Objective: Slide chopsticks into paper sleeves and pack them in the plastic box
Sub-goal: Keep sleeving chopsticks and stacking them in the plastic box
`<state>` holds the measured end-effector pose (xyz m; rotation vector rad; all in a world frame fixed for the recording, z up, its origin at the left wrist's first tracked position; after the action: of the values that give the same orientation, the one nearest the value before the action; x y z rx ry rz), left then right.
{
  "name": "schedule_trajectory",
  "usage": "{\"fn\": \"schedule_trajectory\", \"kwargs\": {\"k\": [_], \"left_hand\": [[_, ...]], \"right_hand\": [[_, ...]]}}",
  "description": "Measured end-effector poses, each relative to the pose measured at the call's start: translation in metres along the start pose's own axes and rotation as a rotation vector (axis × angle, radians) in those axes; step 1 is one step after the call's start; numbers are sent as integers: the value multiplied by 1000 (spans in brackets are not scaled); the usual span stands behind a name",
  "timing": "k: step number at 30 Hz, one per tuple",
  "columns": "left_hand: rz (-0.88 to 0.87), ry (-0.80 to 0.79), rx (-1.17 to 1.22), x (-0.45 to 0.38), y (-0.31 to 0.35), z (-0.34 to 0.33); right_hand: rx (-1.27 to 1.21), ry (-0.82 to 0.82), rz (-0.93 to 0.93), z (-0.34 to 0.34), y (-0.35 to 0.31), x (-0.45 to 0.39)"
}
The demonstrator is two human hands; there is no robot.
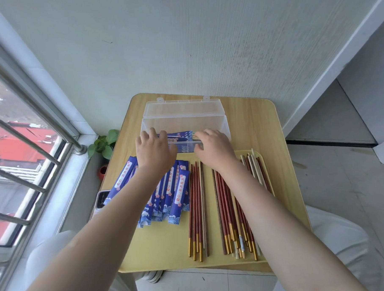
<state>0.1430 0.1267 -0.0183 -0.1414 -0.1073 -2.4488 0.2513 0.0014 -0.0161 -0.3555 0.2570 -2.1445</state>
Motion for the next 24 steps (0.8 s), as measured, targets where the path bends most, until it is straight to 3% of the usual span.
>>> {"fn": "schedule_trajectory", "kwargs": {"k": [3, 12, 15, 18, 20, 24], "left_hand": [[-13, -48, -75, 2, 3, -3], [-61, -152, 77, -5, -4, 2], [-61, -168, 190, -5, -9, 5], [-119, 109, 255, 15, -8, 13], [-89, 162, 365, 33, -4, 13], [-23, -352, 202, 56, 16, -25]], "right_hand": [[44, -61, -7, -8, -3, -2], [75, -95, -25, -10, -1, -2], [55, 56, -18, -4, -7, 5], [-10, 276, -1, 7, -22, 24], [-97, 150, -32, -1, -29, 33], [-12, -381, -259, -43, -32, 47]]}}
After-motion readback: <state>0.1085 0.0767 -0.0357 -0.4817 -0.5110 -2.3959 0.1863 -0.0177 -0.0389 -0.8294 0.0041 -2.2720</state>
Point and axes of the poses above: each hand's wrist, its own x-axis away from the middle knuckle, its own z-axis out of the back of the hand, y = z × x, the point moved 5 cm from there along -x, towards the middle knuckle, and after that the axes turned 14 degrees about -y, right-handed, at the moved point
